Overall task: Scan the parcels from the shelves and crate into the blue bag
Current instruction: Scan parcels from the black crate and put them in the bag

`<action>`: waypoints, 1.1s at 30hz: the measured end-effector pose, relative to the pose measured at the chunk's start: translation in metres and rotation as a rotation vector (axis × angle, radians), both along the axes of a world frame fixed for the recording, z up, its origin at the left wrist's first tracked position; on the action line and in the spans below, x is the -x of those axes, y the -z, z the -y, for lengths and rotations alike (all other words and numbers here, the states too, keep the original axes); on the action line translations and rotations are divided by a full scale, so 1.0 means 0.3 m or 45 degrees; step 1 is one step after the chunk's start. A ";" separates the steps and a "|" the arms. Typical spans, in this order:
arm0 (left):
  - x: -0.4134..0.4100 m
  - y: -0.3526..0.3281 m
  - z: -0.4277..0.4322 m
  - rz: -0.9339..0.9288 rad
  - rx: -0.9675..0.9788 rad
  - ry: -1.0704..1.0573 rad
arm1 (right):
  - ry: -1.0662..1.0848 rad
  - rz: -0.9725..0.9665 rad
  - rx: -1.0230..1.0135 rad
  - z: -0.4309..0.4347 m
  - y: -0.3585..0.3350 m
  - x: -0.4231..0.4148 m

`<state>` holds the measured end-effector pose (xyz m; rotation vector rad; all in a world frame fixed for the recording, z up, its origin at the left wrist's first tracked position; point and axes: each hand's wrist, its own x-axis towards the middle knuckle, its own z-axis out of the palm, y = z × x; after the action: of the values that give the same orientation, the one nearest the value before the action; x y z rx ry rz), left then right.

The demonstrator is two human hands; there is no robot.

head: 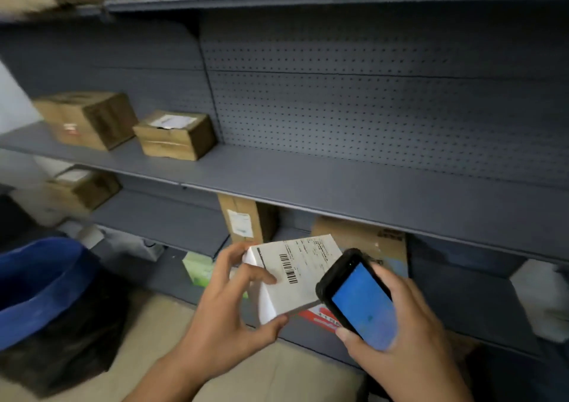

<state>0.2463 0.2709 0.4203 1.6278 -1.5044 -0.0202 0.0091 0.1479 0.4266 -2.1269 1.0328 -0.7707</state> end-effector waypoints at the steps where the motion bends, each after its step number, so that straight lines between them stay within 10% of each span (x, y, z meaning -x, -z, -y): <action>1: -0.045 0.004 -0.062 -0.007 -0.002 -0.086 | -0.055 0.005 0.010 -0.026 -0.002 -0.061; 21: -0.968 0.152 -1.210 -0.292 0.068 -1.054 | -0.704 -0.043 -0.007 -0.779 0.072 -1.342; 33: -1.281 0.252 -1.367 -0.424 0.019 -1.405 | -0.994 -0.060 -0.091 -0.901 0.138 -1.915</action>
<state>0.6306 0.6810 0.3446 2.1079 -0.2352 0.3097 0.5836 0.4183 0.3851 -2.2309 0.1819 -0.2906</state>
